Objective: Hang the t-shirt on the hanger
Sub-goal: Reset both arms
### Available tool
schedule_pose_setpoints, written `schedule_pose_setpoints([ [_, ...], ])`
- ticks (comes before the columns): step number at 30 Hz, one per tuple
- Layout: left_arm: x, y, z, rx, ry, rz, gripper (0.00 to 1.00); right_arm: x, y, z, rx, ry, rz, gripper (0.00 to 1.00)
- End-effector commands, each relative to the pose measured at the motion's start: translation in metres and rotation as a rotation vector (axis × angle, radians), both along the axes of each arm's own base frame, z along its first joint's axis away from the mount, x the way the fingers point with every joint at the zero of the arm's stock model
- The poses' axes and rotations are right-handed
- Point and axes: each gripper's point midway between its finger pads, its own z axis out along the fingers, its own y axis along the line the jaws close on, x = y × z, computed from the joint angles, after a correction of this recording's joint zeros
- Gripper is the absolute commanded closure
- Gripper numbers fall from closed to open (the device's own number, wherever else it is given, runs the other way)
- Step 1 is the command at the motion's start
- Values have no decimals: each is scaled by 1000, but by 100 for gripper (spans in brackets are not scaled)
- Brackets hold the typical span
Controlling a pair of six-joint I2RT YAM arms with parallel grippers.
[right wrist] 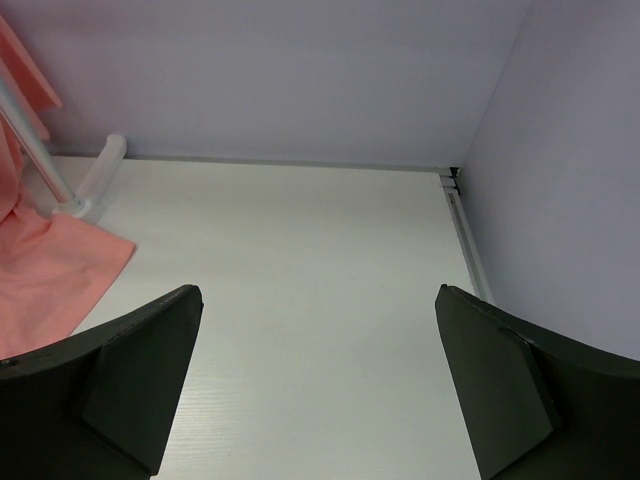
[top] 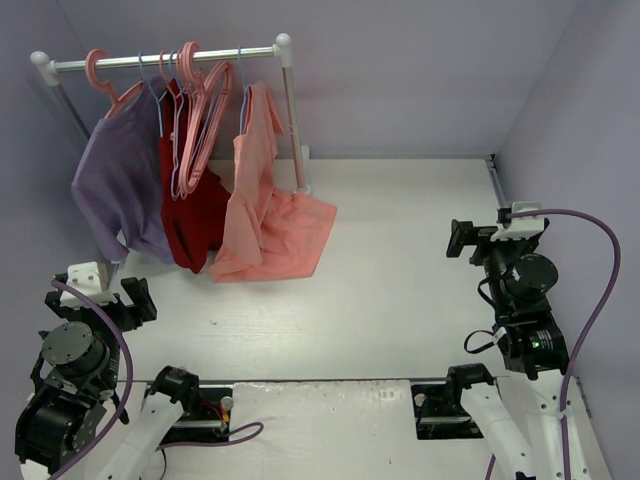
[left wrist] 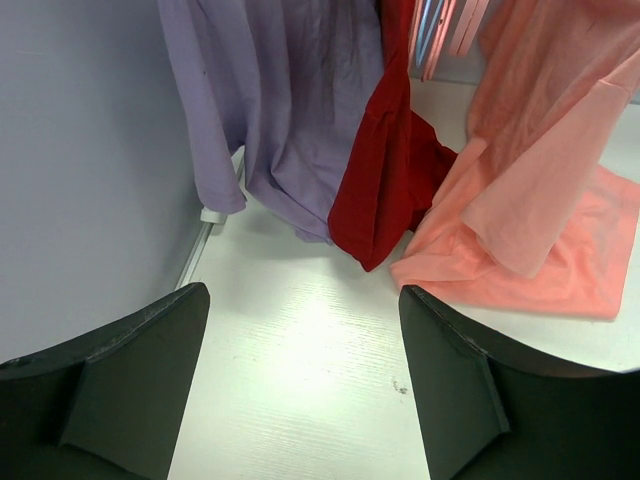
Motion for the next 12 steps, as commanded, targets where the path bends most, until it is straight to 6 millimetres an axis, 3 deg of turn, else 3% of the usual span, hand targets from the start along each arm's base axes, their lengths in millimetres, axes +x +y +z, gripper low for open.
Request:
schedule_pose_setpoints([
  [1,2,0,10,-29,-34,11,28,5,-2,21,19,-72,-18,0],
  [12,-1,-1,8,-31,-26,3,28,7,1,22,33,-67,-15,0],
])
